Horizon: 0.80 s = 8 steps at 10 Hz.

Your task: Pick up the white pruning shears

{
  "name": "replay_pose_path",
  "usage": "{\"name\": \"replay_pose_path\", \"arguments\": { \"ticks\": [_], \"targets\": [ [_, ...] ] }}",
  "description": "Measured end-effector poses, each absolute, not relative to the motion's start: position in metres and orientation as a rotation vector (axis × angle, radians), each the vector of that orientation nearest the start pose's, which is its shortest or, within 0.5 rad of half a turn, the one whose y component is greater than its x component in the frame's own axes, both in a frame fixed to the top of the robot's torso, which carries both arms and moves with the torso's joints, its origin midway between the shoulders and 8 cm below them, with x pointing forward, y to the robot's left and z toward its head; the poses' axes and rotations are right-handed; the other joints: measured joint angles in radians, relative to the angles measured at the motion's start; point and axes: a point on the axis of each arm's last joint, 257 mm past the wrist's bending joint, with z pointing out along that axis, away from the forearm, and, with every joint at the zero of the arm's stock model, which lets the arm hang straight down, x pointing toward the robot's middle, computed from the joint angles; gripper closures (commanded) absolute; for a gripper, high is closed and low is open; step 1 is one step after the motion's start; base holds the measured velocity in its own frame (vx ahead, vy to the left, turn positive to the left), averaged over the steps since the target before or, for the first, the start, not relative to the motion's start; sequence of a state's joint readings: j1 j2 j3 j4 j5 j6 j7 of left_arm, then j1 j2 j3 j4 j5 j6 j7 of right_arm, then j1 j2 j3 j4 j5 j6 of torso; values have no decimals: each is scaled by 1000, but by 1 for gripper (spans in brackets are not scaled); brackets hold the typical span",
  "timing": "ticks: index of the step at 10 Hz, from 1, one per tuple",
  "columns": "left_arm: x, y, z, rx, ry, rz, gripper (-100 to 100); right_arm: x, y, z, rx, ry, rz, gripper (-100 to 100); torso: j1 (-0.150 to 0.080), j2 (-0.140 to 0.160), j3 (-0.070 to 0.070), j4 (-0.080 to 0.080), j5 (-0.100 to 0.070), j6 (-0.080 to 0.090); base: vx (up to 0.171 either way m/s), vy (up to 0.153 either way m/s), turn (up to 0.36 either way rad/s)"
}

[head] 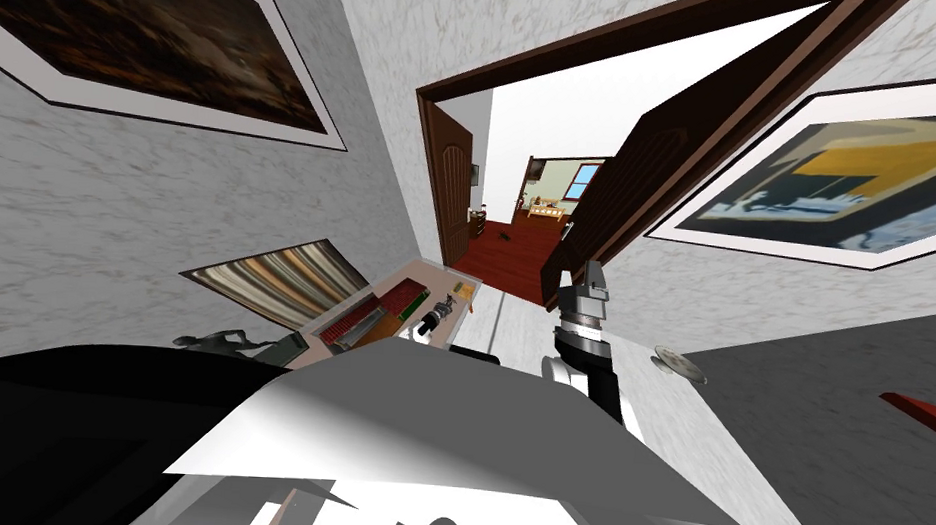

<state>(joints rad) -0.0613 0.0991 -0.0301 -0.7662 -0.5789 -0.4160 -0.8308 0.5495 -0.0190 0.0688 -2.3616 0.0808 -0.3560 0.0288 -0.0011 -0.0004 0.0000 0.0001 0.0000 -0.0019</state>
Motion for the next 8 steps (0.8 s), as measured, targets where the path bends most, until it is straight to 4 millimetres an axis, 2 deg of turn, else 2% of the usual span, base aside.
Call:
{"name": "replay_pose_path", "arguments": {
  "ticks": [3, 4, 5, 6, 8],
  "targets": [
    [418, 240, -503, 30, 2000, -261, 100, 352, -254, 15, 678, 755, 1247, 0, -5, -9, -8, -7, 1, -1, 87, -124, -27],
    [409, 251, -505, 28, 2001, -259, 100, 352, -254, 15, 678, 755, 1247, 0, -5, -10, -9, -9, 2, 0, 32, -59, 20],
    [405, 255, -506, 25, 1998, -265, 100, 352, -254, 15, 678, 755, 1247, 0, -1, -9, -9, -9, 4, 1, 73, -79, -92],
    [394, 268, -509, 17, 1999, -260, 100, 352, -254, 15, 678, 755, 1247, 0, 0, -10, -11, -13, 5, -1, 65, -72, -21],
    [383, 279, -509, 15, 2000, -265, 100, 352, -254, 15, 678, 755, 1247, 0, 4, -9, -11, -13, 7, -1, 10, -19, 10]
  ]
}}
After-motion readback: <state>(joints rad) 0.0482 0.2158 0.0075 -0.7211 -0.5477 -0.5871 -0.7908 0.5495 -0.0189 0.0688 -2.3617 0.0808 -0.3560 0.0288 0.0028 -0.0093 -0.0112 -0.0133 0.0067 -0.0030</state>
